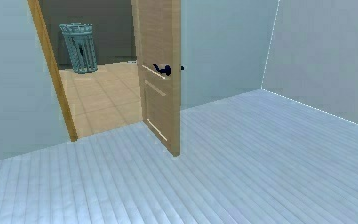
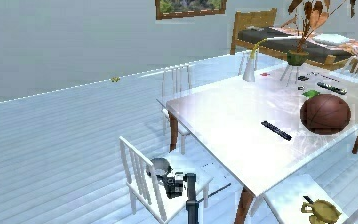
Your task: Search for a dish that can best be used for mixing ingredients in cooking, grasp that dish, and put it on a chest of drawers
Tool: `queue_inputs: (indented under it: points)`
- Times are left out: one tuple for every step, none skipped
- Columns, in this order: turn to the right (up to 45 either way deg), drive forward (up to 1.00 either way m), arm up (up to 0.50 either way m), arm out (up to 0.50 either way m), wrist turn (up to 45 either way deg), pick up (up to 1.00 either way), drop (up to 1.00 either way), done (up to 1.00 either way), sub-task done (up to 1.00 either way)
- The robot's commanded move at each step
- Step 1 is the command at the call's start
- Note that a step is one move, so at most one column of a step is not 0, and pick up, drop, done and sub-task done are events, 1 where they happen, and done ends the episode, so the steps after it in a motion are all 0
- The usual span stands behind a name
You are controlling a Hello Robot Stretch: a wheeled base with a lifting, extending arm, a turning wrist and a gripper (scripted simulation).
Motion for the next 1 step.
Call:
queue_inputs:
  points:
    - [0.0, 0.00, 0.50, 0.00, 0.0, 0.00, 0.00, 0.00, 0.00]
